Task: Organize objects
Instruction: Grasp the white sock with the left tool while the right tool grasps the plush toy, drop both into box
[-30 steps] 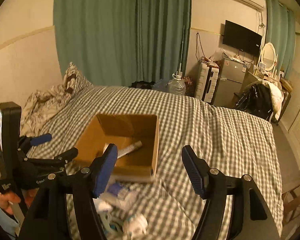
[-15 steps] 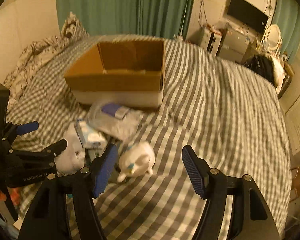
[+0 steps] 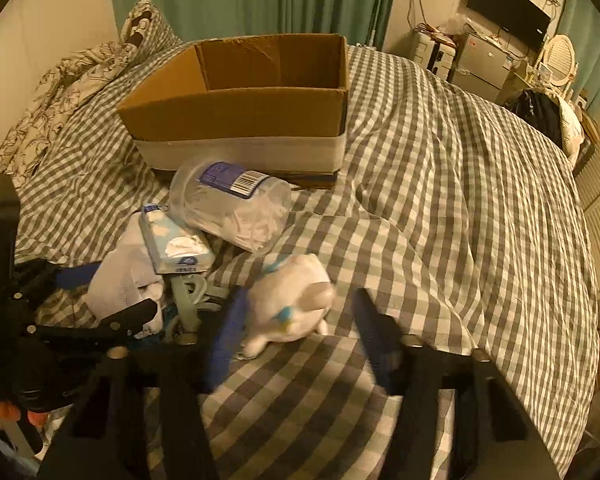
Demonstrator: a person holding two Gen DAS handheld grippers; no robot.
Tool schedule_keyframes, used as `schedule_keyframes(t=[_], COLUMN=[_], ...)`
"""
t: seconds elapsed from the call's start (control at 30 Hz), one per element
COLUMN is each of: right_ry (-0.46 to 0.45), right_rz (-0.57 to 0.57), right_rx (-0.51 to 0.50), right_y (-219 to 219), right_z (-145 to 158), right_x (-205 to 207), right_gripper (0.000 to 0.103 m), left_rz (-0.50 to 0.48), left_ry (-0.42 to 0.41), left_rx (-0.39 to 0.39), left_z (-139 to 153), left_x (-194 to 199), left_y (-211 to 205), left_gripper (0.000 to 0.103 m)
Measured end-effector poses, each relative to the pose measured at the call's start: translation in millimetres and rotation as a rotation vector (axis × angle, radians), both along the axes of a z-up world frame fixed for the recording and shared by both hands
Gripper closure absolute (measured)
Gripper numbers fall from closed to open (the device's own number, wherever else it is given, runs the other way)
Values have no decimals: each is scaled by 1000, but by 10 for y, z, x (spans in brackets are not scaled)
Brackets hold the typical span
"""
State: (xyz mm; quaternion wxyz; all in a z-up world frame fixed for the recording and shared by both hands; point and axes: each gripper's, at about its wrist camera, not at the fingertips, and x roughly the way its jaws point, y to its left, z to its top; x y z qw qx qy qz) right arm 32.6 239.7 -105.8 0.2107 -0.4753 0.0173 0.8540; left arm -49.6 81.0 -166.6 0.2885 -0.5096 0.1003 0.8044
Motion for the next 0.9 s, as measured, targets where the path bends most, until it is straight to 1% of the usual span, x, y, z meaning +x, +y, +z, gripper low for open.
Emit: schedule_keyframes(t=[0.07,0.13,0.23,0.3,0.53,0.7,0.9], right_ry=[-4,8,37,57,125,172,247], right_rz=[4,9,19,23,54,76,88], right_rx=[16,28,22,31,57,72,86], right_y=[-41,-80,-127,-163,-269,-278,-141], right_z=[19,57,168,269,634,905,1278], right_x=[1,24,72,97,83,-92,-437], right_gripper=[61,62,62,64,64,64,64], left_rz=[-2,-1,4,12,37,42,43], left_ry=[-2,-6,10,26,121,185,247], left_rx=[3,14,17,30,108,157,190], left_z=[30,78,189,295,798,1165,1522], left_x=[14,33,54,53,31,-140,-540], left_y=[-24,-61,-135,-177,-335,-310,-123], left_gripper=[46,48,49,50,50,50,50])
